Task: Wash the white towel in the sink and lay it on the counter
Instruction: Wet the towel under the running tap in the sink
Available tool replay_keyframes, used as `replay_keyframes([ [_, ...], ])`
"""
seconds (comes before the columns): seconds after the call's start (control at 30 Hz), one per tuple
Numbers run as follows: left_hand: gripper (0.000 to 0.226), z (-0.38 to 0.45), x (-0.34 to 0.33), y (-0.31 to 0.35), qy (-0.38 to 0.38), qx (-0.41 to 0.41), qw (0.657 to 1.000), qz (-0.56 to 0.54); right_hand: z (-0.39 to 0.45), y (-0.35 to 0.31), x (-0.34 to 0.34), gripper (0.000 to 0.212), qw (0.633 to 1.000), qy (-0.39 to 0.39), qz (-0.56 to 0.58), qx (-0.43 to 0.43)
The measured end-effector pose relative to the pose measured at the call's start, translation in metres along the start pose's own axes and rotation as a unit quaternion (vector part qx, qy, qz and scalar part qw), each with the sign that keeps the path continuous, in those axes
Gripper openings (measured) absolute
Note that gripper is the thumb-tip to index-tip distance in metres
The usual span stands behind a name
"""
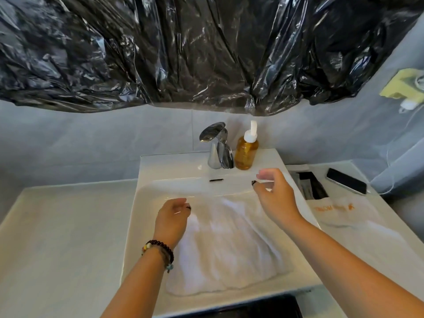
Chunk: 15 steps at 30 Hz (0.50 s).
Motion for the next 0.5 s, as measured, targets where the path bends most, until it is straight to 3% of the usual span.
replay_keyframes([
  [0.07,0.019,-0.004,-0.012,0.017,-0.037,0.003,0.996,-0.085,0.003,-0.034,-0.008,0.020,0.995,-0.009,0.018,0.095],
  [0.2,0.018,-0.002,-0.031,0.043,-0.041,0.007,0.991,-0.127,0.026,-0.097,-0.038,0.016,0.957,-0.051,-0.040,0.284],
  [0.33,0.019,0.002,-0.050,0.050,-0.036,0.041,0.990,-0.128,0.049,-0.126,-0.079,0.017,0.904,-0.127,-0.143,0.382],
  [0.4,0.020,0.003,-0.056,0.047,-0.042,0.050,0.991,-0.115,0.061,-0.129,-0.070,0.011,0.899,-0.093,-0.120,0.411],
  [0.5,0.020,0.005,-0.060,0.045,-0.054,0.044,0.993,-0.097,0.085,-0.116,-0.027,0.009,0.916,0.019,-0.057,0.397],
])
Point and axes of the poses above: each hand's wrist, its own z-axis towards the middle knuckle, its own x-axis out of the back of the hand, y = z × x, the point moved 7 cm from there along z, towards the middle knuckle, and after that the axes turned 9 degrees about z, right-handed, at the moved point
